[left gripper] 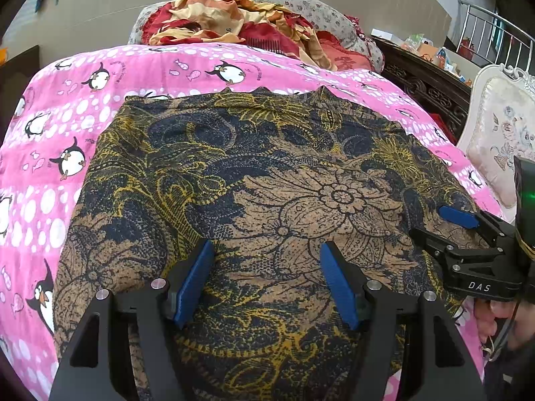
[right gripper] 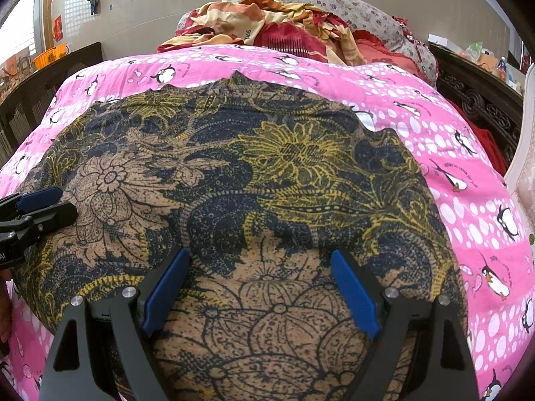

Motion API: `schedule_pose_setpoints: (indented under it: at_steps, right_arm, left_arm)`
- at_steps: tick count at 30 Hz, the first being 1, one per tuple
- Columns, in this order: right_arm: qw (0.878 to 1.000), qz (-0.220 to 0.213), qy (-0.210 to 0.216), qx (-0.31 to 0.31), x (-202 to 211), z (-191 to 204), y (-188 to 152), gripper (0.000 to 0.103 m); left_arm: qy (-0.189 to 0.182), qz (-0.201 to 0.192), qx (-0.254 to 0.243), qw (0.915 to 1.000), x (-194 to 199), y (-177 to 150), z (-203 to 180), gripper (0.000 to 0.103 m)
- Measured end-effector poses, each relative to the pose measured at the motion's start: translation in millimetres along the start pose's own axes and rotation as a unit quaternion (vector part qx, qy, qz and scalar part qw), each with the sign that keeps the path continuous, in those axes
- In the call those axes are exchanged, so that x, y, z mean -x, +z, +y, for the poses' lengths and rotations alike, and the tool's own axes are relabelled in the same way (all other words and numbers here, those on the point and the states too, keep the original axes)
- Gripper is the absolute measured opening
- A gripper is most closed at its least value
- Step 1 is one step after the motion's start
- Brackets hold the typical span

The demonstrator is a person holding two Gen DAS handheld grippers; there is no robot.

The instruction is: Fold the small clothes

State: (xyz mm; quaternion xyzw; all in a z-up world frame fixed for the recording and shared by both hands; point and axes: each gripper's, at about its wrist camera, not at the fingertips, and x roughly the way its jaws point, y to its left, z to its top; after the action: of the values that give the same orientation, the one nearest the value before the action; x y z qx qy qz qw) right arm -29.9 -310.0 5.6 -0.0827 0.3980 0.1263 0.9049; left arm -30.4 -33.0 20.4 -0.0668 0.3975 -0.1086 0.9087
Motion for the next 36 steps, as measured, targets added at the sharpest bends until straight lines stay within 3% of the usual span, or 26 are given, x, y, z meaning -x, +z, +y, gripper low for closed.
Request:
schedule_pose_setpoints:
  at_steps: [14, 17, 20, 27, 31, 33, 36]
  right_arm:
    - [1.000, 0.001, 0.002, -0.001, 0, 0, 0, 0.090]
    - [1.000, 0.001, 0.001, -0.001, 0, 0, 0, 0.090]
    - [1.000, 0.000, 0.001, -0.001, 0, 0, 0, 0.090]
    - [1.000, 0.000, 0.000, 0.000, 0, 0, 0, 0.090]
    - [1.000, 0.000, 0.000, 0.000, -1, 0, 0, 0.090]
    - [1.000, 0.000, -0.001, 0.000, -1, 1, 0, 0.090]
    - [1.000, 0.001, -0.001, 0.000, -1, 1, 0, 0.090]
  left_arm:
    - [-0.001, 0.002, 0.003, 1.0000, 4, 0, 0, 0.047]
    - [-0.007, 0.022, 0.016, 0.9996, 22, -2, 0, 0.047]
    - [-0.041, 0.034, 0.055, 0.9970, 52, -20, 9, 0.047]
    - [-0.096, 0.032, 0.175, 0.9795, 78, -80, 40, 0.047]
    - [-0.098, 0.024, 0.189, 0.9768, 78, -79, 38, 0.047]
    - [-0.112, 0.024, 0.222, 0.9682, 78, -81, 46, 0.047]
    - [-0.133, 0.026, 0.291, 0.9472, 84, -84, 61, 0.047]
